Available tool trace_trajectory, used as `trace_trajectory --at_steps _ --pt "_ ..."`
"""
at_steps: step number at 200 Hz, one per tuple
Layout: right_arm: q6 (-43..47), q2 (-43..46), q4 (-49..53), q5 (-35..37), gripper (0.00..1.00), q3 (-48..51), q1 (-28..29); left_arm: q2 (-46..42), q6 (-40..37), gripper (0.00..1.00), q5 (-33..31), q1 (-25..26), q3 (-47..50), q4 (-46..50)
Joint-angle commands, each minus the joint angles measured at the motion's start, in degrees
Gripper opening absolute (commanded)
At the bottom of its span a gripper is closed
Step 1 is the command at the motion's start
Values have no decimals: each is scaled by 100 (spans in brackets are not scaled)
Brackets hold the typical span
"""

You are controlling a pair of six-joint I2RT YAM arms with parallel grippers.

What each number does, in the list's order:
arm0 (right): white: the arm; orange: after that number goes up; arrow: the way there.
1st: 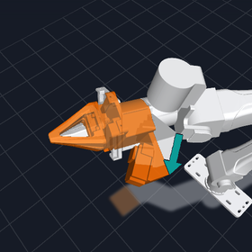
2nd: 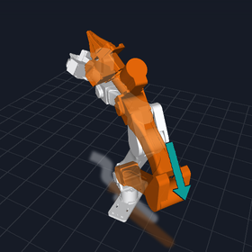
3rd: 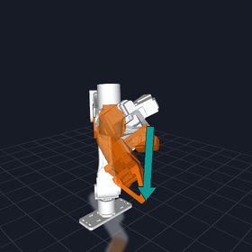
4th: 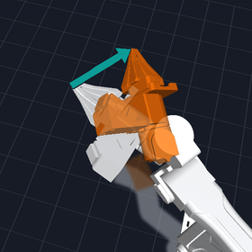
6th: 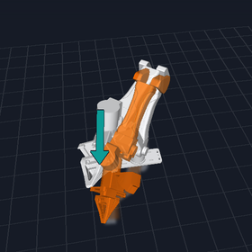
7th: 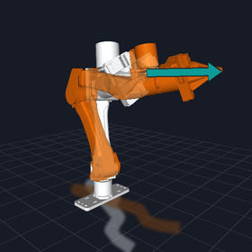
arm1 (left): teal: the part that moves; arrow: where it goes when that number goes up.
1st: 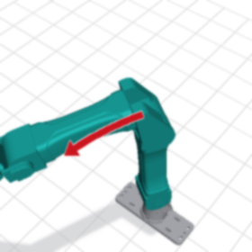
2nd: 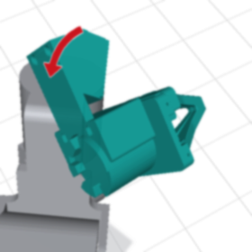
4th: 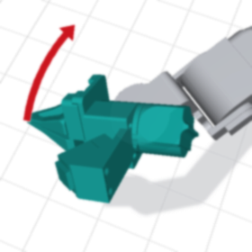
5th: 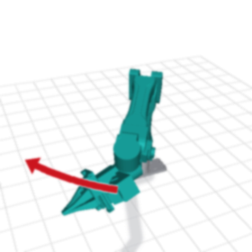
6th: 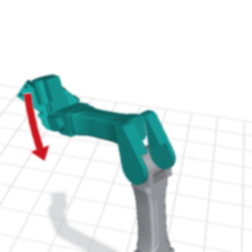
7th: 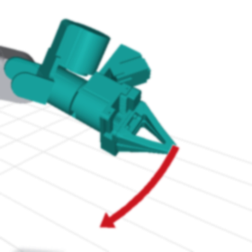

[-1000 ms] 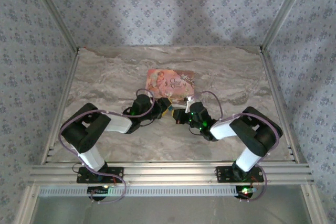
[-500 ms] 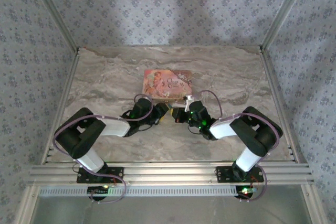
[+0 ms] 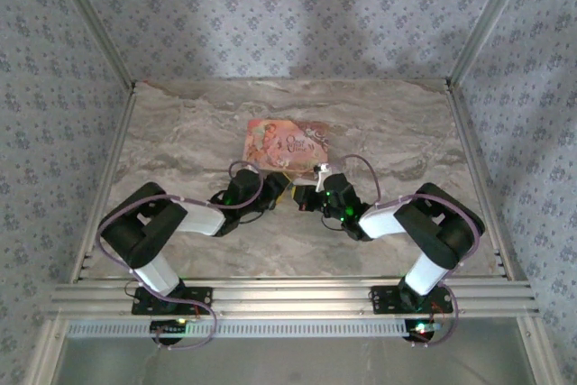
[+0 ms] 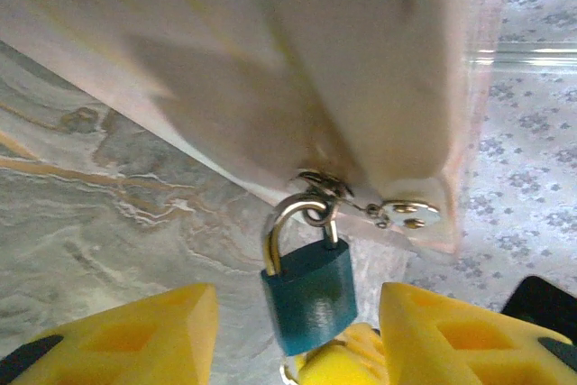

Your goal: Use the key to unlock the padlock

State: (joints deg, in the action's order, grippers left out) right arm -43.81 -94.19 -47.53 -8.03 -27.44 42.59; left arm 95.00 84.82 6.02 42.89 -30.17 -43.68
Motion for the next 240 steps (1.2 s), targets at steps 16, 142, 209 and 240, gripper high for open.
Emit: trace_trajectory --at_steps 16,142,209,240 --pt "-169 -29 -305 -92 0 -164 65 389 327 44 -57 68 57 -685" --pt "-112 497 -6 -126 30 235 -210 45 322 1 -297 88 109 -253" --pt "2494 2349 1750 668 58 287 -215 -195 423 0 -6 84 -151 369" --pt "4667 2959 2257 977 67 53 140 -358 592 0 182 54 -334 878"
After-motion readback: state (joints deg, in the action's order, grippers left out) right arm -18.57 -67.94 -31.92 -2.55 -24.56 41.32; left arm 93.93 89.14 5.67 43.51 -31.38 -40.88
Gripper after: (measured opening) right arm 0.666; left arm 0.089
